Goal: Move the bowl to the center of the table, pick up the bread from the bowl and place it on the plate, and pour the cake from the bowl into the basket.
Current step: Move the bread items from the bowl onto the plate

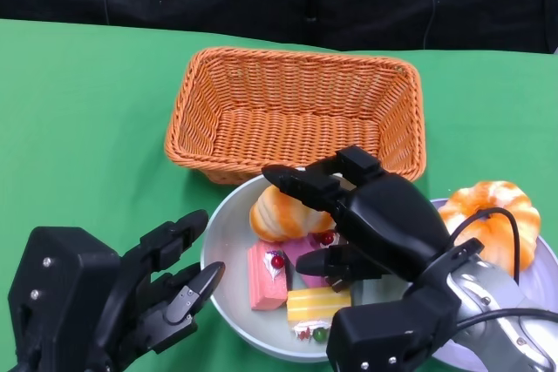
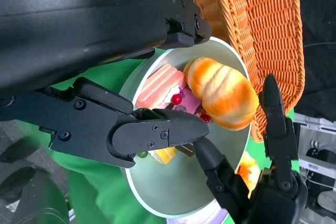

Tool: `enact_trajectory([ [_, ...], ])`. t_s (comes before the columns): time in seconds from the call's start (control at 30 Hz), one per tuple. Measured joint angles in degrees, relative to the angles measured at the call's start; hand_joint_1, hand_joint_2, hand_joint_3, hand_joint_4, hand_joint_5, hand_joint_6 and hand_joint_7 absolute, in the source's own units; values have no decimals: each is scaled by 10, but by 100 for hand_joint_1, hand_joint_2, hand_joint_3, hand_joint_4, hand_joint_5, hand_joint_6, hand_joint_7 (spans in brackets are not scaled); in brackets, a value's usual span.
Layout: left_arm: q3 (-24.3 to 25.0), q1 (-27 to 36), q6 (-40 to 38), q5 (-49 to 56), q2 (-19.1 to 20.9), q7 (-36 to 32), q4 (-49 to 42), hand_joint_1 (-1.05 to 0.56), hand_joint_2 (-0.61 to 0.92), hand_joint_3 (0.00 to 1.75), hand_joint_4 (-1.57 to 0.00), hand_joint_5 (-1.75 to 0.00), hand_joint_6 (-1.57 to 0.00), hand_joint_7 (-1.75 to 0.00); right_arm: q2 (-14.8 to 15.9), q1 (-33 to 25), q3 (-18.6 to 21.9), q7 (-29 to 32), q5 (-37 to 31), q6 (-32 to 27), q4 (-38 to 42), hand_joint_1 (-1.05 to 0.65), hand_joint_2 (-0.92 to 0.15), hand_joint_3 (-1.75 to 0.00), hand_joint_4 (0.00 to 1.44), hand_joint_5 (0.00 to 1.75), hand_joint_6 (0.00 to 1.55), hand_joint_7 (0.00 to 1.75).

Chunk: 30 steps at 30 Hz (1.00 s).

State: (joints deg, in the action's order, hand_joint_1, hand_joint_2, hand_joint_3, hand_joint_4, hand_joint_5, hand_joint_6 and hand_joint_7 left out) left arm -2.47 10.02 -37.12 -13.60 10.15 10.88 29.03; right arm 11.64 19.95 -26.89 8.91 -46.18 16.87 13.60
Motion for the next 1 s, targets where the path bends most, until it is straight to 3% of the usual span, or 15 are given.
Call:
enact_trajectory([
  [0.4, -2, 0, -4, -1, -1, 0, 4, -60, 92, 51, -20, -38, -25, -2, -14, 41, -38, 67, -45, 2, 93, -45, -87, 0, 4, 83, 39, 7],
  [0.47, -3, 1, -4, 0, -1, 0, 4, -60, 92, 52, -21, -40, -26, -3, -17, 51, -44, 82, -50, 2, 113, -40, -87, 0, 16, 79, 46, 8],
  [0.5, -3, 1, -4, 0, -1, 0, 4, -60, 92, 52, -23, -41, -27, -3, -20, 58, -48, 95, -56, 4, 127, -36, -86, 0, 28, 76, 54, 10],
  [0.53, -4, 1, -4, 1, -1, 0, 5, -61, 92, 52, -24, -43, -28, -4, -22, 65, -51, 109, -59, 9, 142, -30, -86, 0, 51, 74, 70, 12],
  [0.57, -5, 1, -4, 2, -1, -1, 7, -61, 92, 52, -25, -43, -29, -4, -24, 74, -55, 126, -62, 16, 161, -26, -86, -1, 66, 76, 81, 14],
  [0.6, -6, 1, -5, 3, -2, -2, 9, -61, 92, 52, -26, -44, -29, -4, -25, 85, -58, 143, -64, 23, 179, -24, -87, -1, 73, 78, 87, 15],
  [0.63, -7, 2, -5, 3, -2, -3, 11, -60, 92, 52, -27, -45, -30, -4, -26, 95, -61, 161, -64, 33, 198, -20, -87, -1, 84, 106, 103, 17],
  [0.73, -9, 2, -5, 4, -2, -5, 17, -60, 92, 53, -28, -47, -32, -5, -30, 119, -72, 207, -65, 65, 248, -21, -84, -1, 95, 135, 121, 20],
  [0.77, -9, 2, -5, 5, -2, -5, 17, -60, 92, 53, -29, -48, -34, -6, -32, 124, -75, 223, -65, 76, 263, -24, -82, 0, 94, 158, 128, 25],
  [0.83, -10, 2, -5, 7, -2, -5, 18, -60, 92, 54, -29, -49, -35, -6, -34, 136, -81, 249, -65, 96, 290, -26, -81, 0, 94, 171, 131, 28],
  [0.87, -11, 2, -5, 7, -2, -5, 18, -60, 92, 54, -30, -49, -35, -6, -35, 140, -84, 258, -65, 102, 300, -25, -81, -1, 95, 173, 128, 43],
  [0.9, -12, 2, -5, 8, -1, -5, 18, -60, 92, 54, -32, -50, -37, -7, -37, 143, -88, 268, -64, 109, 309, -22, -83, -2, 96, 174, 107, 101],
  [0.93, -12, 2, -5, 8, 1, -5, 18, -60, 92, 55, -33, -51, -37, -7, -38, 145, -90, 277, -64, 114, 317, -20, -83, -3, 97, 174, 89, 142],
  [1.0, -14, 2, -5, 9, 4, -5, 18, -59, 92, 56, -34, -52, -38, -7, -38, 148, -92, 297, -63, 124, 330, -18, -84, -3, 97, 175, 79, 166],
])
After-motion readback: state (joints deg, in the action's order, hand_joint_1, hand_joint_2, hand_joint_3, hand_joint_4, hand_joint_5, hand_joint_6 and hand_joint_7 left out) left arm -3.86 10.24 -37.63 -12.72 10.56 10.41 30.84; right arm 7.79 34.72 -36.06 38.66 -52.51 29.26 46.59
